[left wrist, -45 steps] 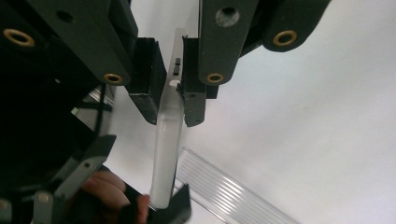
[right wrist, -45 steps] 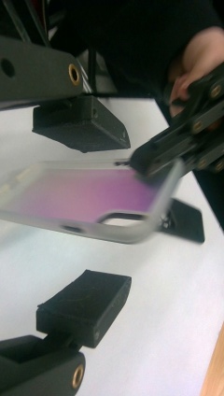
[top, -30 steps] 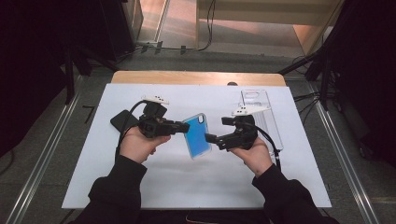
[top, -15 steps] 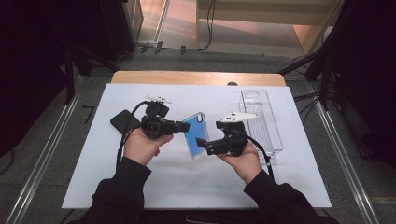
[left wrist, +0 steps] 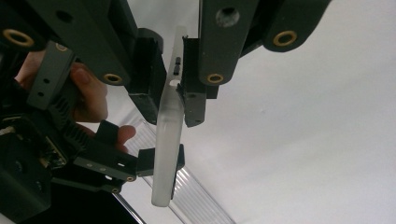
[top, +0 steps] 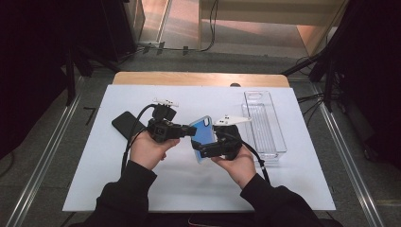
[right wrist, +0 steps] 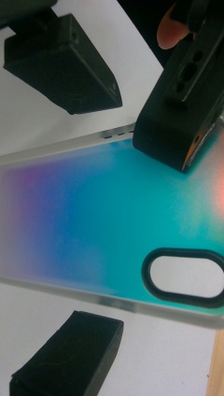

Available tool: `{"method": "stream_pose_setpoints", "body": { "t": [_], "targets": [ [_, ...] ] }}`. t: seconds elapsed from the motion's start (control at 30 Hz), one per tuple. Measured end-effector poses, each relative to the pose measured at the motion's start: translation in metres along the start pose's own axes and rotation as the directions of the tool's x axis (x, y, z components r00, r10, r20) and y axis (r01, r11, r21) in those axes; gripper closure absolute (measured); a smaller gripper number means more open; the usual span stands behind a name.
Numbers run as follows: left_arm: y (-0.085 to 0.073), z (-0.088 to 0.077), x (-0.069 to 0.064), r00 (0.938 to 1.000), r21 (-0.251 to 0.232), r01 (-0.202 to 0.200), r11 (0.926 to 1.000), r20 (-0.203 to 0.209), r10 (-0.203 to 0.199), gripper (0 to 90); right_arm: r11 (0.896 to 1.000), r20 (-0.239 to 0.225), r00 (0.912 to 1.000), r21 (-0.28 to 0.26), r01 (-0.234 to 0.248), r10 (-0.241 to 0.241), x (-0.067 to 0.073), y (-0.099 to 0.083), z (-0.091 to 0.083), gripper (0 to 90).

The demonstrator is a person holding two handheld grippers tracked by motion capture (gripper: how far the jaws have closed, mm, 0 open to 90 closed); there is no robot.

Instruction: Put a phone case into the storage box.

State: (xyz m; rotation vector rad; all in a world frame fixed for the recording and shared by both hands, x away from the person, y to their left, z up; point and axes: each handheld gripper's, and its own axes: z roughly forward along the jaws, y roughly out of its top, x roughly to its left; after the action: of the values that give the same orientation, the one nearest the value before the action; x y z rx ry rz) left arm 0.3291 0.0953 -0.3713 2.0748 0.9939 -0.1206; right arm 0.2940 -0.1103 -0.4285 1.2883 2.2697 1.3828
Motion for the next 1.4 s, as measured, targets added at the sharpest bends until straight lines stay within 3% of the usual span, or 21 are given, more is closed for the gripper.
{"method": "stream_pose_setpoints", "body": {
  "t": [0.13,0.23,0.3,0.37,0.47,0.53,0.6,0.77,0.93,1.13,1.4],
  "targets": [
    [0.0,0.001,-0.003,1.0,0.001,-0.004,1.0,0.001,0.004,80.6,1.0,0.013,0.9999,-0.004,0.0,0.0,0.001,0.001,0.003,0.0],
    [0.0,0.002,-0.005,0.9999,0.0,-0.012,0.9999,-0.001,0.012,80.5,1.0,0.032,0.9995,0.003,0.004,-0.004,0.0,0.0,0.004,8.0],
    [0.0,0.002,-0.005,0.9999,-0.003,-0.013,0.9999,-0.005,0.013,80.4,1.0,0.016,0.9998,-0.003,0.011,-0.011,0.0,0.0,0.003,13.9],
    [0.0,0.002,-0.005,0.9999,0.0,-0.012,0.9999,-0.002,0.012,80.3,1.0,0.026,0.9993,-0.004,0.027,-0.027,0.002,0.0,0.003,15.1],
    [0.0,0.0,-0.006,0.9999,-0.005,-0.013,0.9999,0.011,0.013,79.6,1.0,0.005,0.9998,0.001,0.022,-0.022,0.001,0.0,0.002,15.6],
    [0.001,-0.003,-0.007,0.9995,-0.019,-0.02,0.9996,0.024,0.02,74.1,1.0,0.001,0.9998,0.007,0.018,-0.018,0.0,0.001,0.002,15.7],
    [0.003,-0.008,-0.007,0.9989,-0.021,-0.02,0.9996,0.041,0.021,62.5,1.0,0.002,0.9998,0.013,0.022,-0.022,-0.002,0.0,0.001,15.7],
    [0.004,-0.02,-0.007,0.9972,-0.051,-0.039,0.9979,0.062,0.043,48.0,0.999,0.013,0.9996,0.021,0.024,-0.024,-0.009,0.0,0.0,15.7],
    [0.0,-0.022,-0.003,0.9913,-0.039,-0.103,0.9939,0.078,0.106,35.0,1.0,0.011,0.9998,0.024,0.015,-0.015,-0.018,0.001,-0.005,15.7],
    [-0.008,-0.02,0.005,0.9825,-0.038,-0.14,0.9894,0.119,0.144,32.0,1.0,0.001,1.0,0.027,0.007,-0.007,-0.027,0.003,-0.012,15.7],
    [-0.022,-0.016,0.014,0.9723,-0.031,-0.212,0.9768,0.094,0.214,31.9,1.0,-0.026,0.9997,0.022,-0.003,0.003,-0.036,0.005,-0.021,15.7]
  ]
}}
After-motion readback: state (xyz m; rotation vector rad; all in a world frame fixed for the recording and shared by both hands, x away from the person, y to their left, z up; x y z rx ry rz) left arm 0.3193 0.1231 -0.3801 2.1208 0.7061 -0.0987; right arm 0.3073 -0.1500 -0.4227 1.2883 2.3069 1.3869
